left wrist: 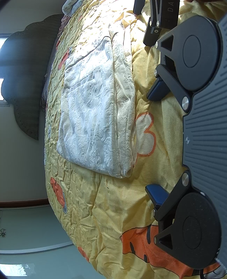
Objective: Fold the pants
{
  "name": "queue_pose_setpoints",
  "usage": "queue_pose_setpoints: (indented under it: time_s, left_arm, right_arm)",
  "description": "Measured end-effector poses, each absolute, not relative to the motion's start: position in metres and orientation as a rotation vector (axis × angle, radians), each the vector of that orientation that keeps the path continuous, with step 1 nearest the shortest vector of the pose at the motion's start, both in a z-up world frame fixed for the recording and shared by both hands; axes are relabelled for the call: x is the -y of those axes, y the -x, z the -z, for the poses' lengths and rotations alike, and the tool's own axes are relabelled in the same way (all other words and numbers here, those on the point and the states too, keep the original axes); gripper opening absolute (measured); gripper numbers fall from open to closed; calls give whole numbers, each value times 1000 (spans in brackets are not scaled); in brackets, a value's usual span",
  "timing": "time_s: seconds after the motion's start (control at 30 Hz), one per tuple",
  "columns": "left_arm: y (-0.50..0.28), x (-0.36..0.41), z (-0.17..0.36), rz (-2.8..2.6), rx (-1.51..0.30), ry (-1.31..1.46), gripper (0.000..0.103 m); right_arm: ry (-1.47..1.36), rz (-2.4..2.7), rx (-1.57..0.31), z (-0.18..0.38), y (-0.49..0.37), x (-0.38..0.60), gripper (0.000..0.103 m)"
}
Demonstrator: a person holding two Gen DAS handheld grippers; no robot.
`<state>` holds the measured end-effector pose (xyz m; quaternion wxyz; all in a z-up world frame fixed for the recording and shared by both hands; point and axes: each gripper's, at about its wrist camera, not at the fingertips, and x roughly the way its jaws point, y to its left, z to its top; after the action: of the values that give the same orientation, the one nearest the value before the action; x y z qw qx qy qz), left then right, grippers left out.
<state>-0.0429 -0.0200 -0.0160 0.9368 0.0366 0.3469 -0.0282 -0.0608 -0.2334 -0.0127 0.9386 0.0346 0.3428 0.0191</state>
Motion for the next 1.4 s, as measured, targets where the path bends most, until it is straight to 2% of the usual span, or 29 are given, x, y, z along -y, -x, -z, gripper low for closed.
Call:
queue_pose_setpoints:
  time_s: [1.4]
  left_arm:
    - [36, 21, 16, 54, -716, -75, 103]
  right_arm:
    - [-71, -38, -699, 13, 61, 233, 103]
